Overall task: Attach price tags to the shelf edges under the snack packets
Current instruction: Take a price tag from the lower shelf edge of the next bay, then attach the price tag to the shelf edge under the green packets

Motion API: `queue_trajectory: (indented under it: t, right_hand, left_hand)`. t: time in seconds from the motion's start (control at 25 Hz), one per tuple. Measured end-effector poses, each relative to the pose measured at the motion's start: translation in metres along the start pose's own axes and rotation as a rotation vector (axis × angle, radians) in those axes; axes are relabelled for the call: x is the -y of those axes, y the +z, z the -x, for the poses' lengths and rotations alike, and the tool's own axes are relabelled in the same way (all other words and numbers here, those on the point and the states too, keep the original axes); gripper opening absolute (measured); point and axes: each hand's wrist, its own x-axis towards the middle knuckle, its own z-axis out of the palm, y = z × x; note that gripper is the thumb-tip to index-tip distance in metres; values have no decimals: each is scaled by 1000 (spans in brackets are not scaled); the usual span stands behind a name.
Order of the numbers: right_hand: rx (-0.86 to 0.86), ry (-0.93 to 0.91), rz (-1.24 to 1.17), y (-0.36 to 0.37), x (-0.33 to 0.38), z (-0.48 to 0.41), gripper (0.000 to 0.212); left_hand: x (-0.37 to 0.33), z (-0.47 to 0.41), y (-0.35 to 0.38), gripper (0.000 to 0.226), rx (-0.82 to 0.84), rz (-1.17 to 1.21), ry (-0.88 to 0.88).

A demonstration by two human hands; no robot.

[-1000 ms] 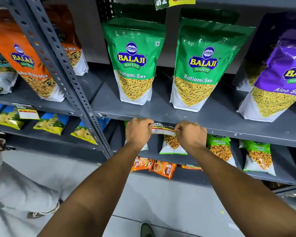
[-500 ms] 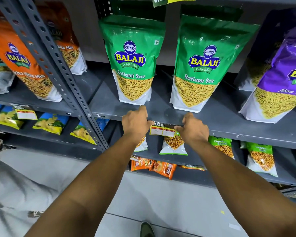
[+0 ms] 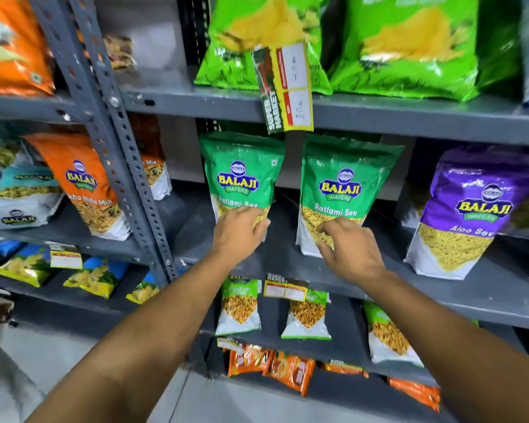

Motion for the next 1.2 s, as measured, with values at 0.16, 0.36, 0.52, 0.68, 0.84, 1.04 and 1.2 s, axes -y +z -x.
queue_trajectory:
  t: [0.16, 0.36, 0.52, 0.68, 0.84, 1.04, 1.2]
  right_hand:
    - [-321, -138, -196, -73, 25, -27, 17]
    - [-577, -287, -185, -149, 68, -62, 18]
    - [-544, -386, 120, -181, 109, -99, 44]
    - [-430, -373, 319, -190, 138, -120, 45]
    - [-406, -356, 391, -192, 149, -126, 32]
    - [-363, -443, 425, -198, 152, -111, 21]
    - [-289, -419, -32, -205, 122, -65, 15]
  left_hand:
    - [-40, -37, -47, 28, -179, 383, -69]
    - [-80, -55, -81, 13, -247, 917, -195]
    - [-97, -57, -93, 10, -179, 1085, -277]
    - [-100, -56, -98, 13, -162, 1182, -313]
    - [-100, -54, -97, 9, -157, 1201, -364]
    - [-100, -45, -105, 14, -188, 1152, -336]
    - [-80, -18, -111, 12, -275, 1143, -290]
